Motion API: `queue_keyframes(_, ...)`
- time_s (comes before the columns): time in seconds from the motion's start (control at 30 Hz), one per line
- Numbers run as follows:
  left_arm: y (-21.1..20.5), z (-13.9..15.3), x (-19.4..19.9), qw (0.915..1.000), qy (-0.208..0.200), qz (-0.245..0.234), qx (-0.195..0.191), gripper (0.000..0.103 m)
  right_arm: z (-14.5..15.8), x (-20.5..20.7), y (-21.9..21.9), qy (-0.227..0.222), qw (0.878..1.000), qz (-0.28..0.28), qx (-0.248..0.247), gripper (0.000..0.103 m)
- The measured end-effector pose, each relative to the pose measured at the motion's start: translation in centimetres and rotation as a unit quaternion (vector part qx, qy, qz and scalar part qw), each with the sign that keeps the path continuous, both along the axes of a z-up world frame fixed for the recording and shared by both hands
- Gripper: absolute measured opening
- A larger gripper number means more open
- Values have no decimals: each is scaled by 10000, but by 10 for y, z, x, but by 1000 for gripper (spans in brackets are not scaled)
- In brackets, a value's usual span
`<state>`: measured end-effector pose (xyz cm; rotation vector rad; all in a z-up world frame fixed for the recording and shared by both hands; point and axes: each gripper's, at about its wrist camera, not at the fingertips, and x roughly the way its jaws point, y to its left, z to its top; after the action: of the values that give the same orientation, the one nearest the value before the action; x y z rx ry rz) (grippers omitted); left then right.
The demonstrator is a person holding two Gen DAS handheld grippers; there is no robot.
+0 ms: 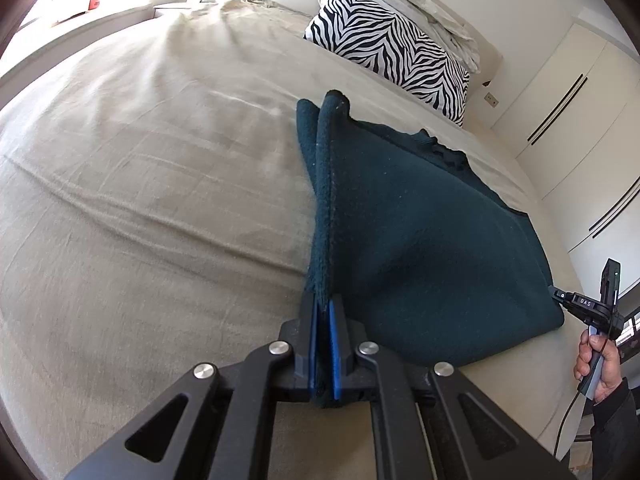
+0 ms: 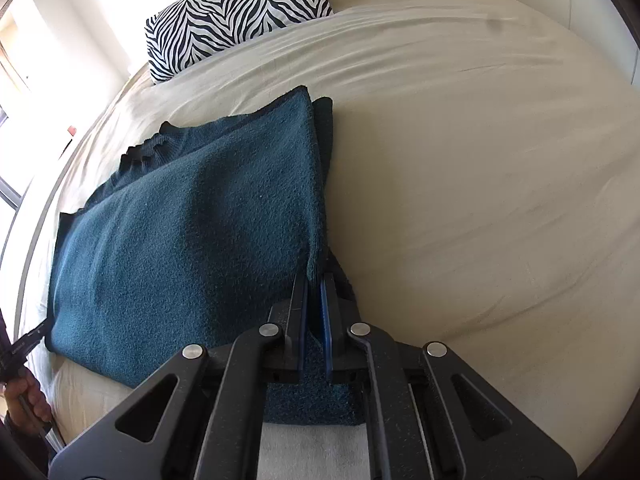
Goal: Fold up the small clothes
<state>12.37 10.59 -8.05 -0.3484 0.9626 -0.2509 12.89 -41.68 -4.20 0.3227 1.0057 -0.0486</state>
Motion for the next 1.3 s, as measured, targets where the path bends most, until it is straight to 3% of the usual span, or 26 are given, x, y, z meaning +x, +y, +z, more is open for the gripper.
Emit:
queue_keyframes(0.13, 5, 4, -2, 9999, 103, 93, -21, 14, 7, -1, 0, -3, 10000, 13, -55, 6)
queue_keyframes(0.2, 8, 13, -8, 9997, 44, 214, 132, 21, 18, -4, -5, -61, 9997, -166, -157, 9)
queue_keyframes(0.27, 7, 32, -16, 9982, -215, 322, 449, 21, 32, -8, -11, -250, 9987, -398, -184, 9)
queue_keyframes(0.37, -5, 58, -10, 9946, -620, 265, 795, 23, 46, 3, -13, -562, 9971, -408, 310, 9)
queue_keyframes(0.43, -22, 69, 8, 9928, -786, 40, 904, 38, 46, 22, -4, -599, 9950, -275, 745, 9)
queue_keyframes(0.5, -46, 73, 35, 9901, -887, -218, 1067, 41, 40, 45, 12, -593, 9913, -29, 1173, 9)
queue_keyframes(0.6, -79, 66, 88, 9877, -861, -486, 1213, 42, 25, 86, 47, -465, 9876, 210, 1483, 9)
queue_keyframes(0.7, -94, 47, 130, 9859, -704, -422, 1459, 42, -1, 125, 80, -132, 9762, 514, 2103, 9)
queue_keyframes(0.8, -80, 17, 157, 9881, -285, -154, 1504, 41, -15, 147, 100, -56, 9781, 583, 1998, 9)
queue_keyframes(0.83, -72, 12, 158, 9904, -260, -139, 1351, 41, -18, 153, 99, -109, 9777, 553, 2024, 9)
queue_keyframes(1.0, -61, 10, 146, 9917, -305, -52, 1248, 38, -30, 166, 61, -255, 9760, -52, 2161, 9)
queue_keyframes(1.1, -62, 7, 136, 9901, -367, -95, 1352, 38, -37, 160, 26, -433, 9670, -568, 2447, 8)
queue_keyframes(1.23, -52, 6, 136, 9940, -299, -42, 1051, 37, -28, 141, -21, -631, 9673, -1053, 2220, 8)
queue_keyframes(1.3, -53, 6, 135, 9936, -303, -44, 1085, 37, -22, 128, -39, -669, 9655, -1335, 2134, 8)
